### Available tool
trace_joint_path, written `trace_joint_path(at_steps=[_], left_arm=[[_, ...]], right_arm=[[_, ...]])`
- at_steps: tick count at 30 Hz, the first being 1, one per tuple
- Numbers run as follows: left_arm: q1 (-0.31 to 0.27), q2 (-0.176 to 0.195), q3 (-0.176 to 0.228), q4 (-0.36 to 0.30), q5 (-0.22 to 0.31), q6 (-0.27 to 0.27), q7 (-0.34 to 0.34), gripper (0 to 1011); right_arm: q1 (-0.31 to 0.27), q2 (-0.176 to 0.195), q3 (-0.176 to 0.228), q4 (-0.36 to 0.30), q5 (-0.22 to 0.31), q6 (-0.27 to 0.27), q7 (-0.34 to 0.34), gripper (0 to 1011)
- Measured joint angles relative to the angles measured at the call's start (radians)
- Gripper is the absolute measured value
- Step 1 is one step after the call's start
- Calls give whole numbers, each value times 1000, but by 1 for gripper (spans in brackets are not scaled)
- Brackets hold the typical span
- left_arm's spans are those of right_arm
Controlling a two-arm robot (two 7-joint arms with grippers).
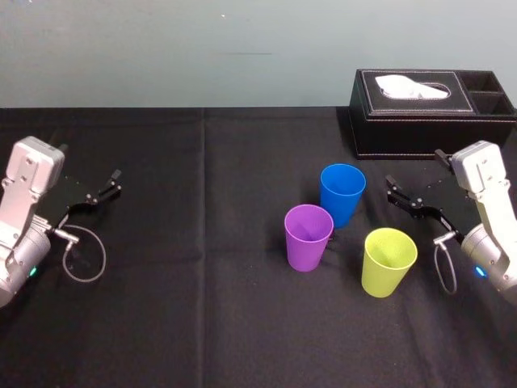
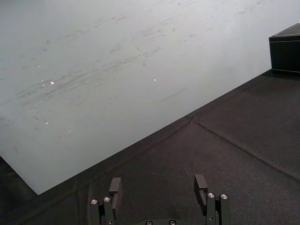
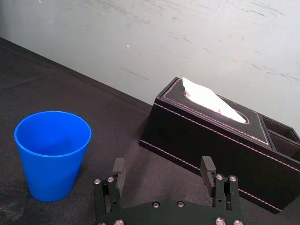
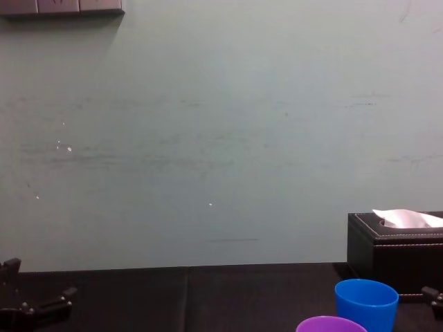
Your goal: Stack the three plastic cups sequentially using one hand.
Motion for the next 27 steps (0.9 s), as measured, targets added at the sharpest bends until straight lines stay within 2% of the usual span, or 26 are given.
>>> trace_joint_path(at_steps=[7,16,20,27], left_arm=[[0,0,0,0,0,0,0,1012],[0,0,0,0,0,0,0,1011],[0,0,0,0,0,0,0,1011],[0,0,0,0,0,0,0,1011]], right_arm=[[0,0,0,0,0,0,0,1000],[6,-22,8,-9,-30,1,2,1000],[-18,-17,31,-54,-34,5,2,1000],[-86,11,81,-140,-7,17,7,1000]])
